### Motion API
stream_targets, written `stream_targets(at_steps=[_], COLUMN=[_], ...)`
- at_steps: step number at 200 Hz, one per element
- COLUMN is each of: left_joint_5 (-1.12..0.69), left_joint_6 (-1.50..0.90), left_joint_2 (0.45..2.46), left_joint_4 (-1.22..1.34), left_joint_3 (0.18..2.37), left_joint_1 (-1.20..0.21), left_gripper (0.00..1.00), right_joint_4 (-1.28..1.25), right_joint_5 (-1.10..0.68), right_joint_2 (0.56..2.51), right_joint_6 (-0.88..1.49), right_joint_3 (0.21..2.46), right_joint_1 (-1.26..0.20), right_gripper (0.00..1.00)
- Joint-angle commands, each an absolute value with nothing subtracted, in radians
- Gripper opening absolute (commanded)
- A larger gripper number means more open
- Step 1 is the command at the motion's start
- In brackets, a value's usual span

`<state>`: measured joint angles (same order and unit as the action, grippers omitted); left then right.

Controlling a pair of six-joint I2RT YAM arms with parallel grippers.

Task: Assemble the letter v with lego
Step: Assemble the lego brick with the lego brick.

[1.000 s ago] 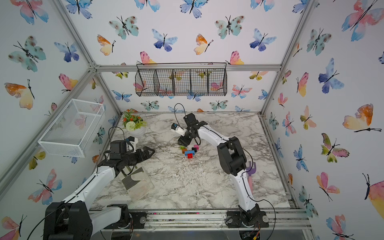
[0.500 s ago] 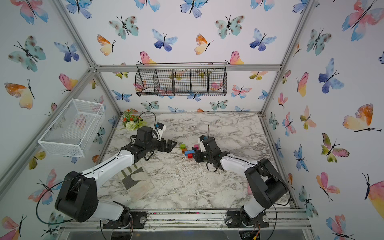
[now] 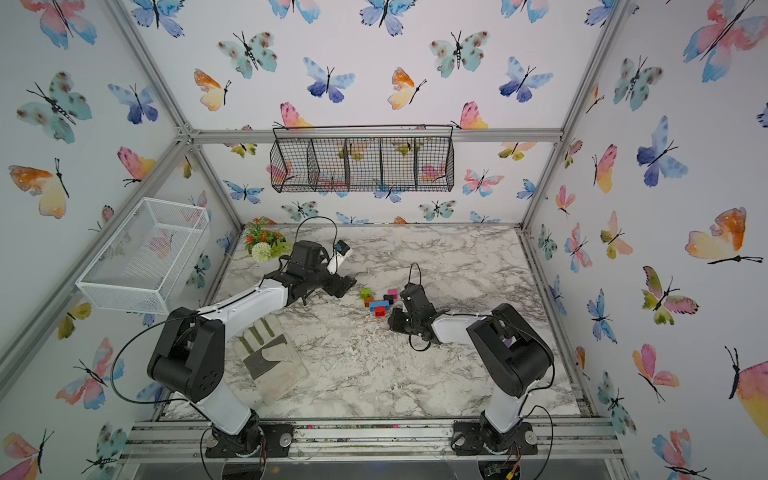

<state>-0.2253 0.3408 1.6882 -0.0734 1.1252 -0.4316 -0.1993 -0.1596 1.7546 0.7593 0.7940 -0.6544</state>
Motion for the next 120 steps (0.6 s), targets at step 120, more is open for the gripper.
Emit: stream_targets(at_steps=[120], left_joint_5=[-0.298], left_joint_6=[0.679], left_joint_2=[1.775], left_joint_4=[-0.191], left_joint_3=[1.121], left_joint_1=[-0.472], left_gripper=[0.90], right_joint_4=[-0.086], right_joint_5=[-0.023], right_joint_2=[1.877], right_joint_6=[0.721], right_joint_3=[0.937], right_joint_1=[-0.658], right_gripper=[0.30])
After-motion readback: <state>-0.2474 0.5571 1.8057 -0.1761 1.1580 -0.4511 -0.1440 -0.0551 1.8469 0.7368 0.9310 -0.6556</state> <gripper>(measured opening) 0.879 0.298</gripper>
